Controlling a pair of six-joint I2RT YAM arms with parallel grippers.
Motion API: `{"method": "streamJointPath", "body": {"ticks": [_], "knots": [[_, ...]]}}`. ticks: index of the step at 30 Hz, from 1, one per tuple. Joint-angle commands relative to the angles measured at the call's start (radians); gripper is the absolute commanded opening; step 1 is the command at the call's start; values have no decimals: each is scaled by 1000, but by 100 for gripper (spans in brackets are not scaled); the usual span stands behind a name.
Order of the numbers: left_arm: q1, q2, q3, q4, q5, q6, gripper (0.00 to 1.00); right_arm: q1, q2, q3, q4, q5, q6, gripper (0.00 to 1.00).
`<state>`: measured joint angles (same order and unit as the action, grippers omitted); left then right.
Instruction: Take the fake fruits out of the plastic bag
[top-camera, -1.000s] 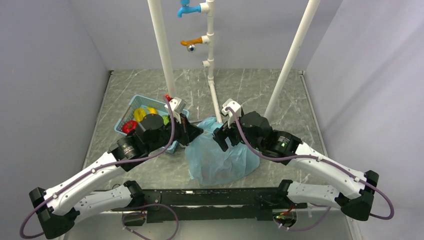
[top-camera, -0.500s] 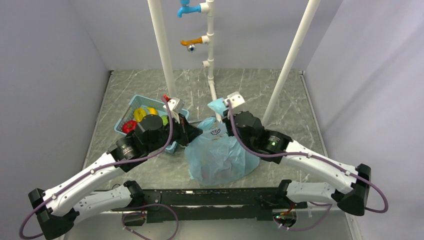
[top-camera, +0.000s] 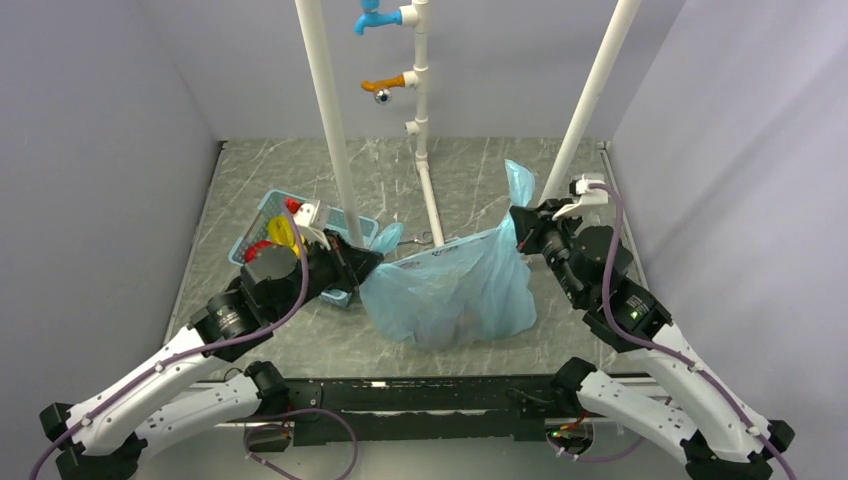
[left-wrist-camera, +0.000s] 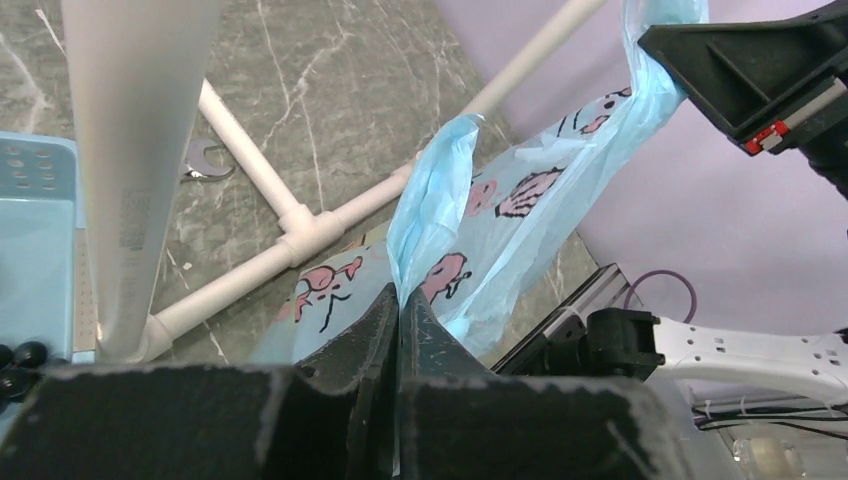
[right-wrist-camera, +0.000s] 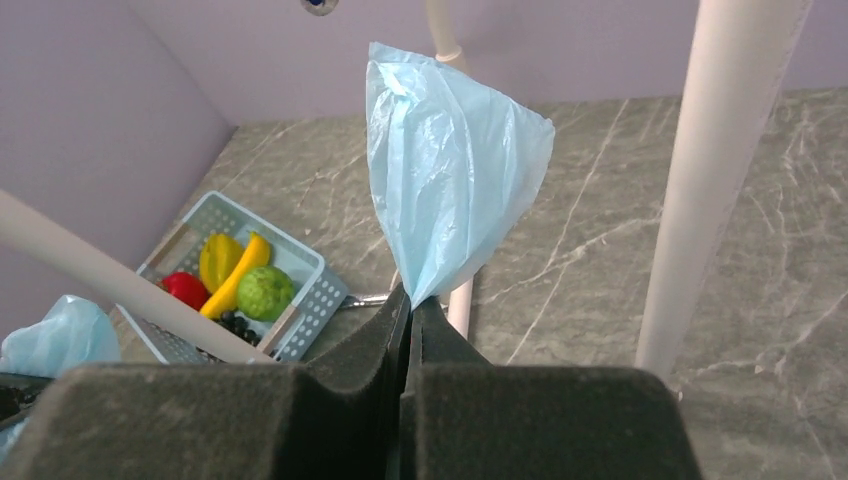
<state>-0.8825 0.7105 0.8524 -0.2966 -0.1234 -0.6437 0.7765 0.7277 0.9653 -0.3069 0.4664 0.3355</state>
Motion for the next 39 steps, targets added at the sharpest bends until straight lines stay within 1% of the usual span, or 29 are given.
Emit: {"method": "streamJointPath", "body": {"ticks": [1,3,6,7,9,11,13,15,19,21,23,25,27,28,30,34,37,38,39], "knots": [[24,31,60,29,-7,23,9,-130,23,55,4,-166,41,0],[41,134,150,-8,43,47,10,-144,32,71,2,-161,22,0],[60,287,353,-103,70,91,0,-144,28,90,1,-174,12,0],[68,326,387,-122,69,101,0,-144,21,89,6,-184,10,0],[94,378,468,-115,102,113,0,-145,9,86,5,-198,2,0],[121,398,495,-72,130,112,0,-144,2,89,-16,-196,-9,0],[129,390,487,-40,143,109,0,-146,-9,93,-44,-191,-17,0],[131,363,438,-27,152,102,0,-146,-26,84,-70,-198,-15,0],[131,260,272,-32,172,32,0,-145,-71,39,-123,-244,6,0],[131,197,180,-18,194,0,0,-145,-92,7,-131,-309,-1,2],[130,134,91,-5,214,-26,3,-145,-105,-23,-131,-371,-4,5],[130,88,61,-14,233,-28,9,-145,-105,-33,-140,-412,1,5],[130,63,65,-48,252,-9,15,-145,-105,-37,-150,-444,1,5],[130,57,74,-76,258,2,19,-144,-109,-43,-153,-459,0,5],[129,47,93,-123,274,31,28,-145,-120,-55,-159,-500,-8,9],[129,45,156,-223,292,97,54,-145,-123,-54,-191,-605,-35,26],[130,71,241,-282,288,141,69,-144,-106,-22,-232,-691,-49,41],[130,91,279,-301,284,154,75,-144,-93,0,-259,-688,-50,47],[129,116,313,-318,283,163,78,-145,-75,31,-294,-664,-50,57]]}}
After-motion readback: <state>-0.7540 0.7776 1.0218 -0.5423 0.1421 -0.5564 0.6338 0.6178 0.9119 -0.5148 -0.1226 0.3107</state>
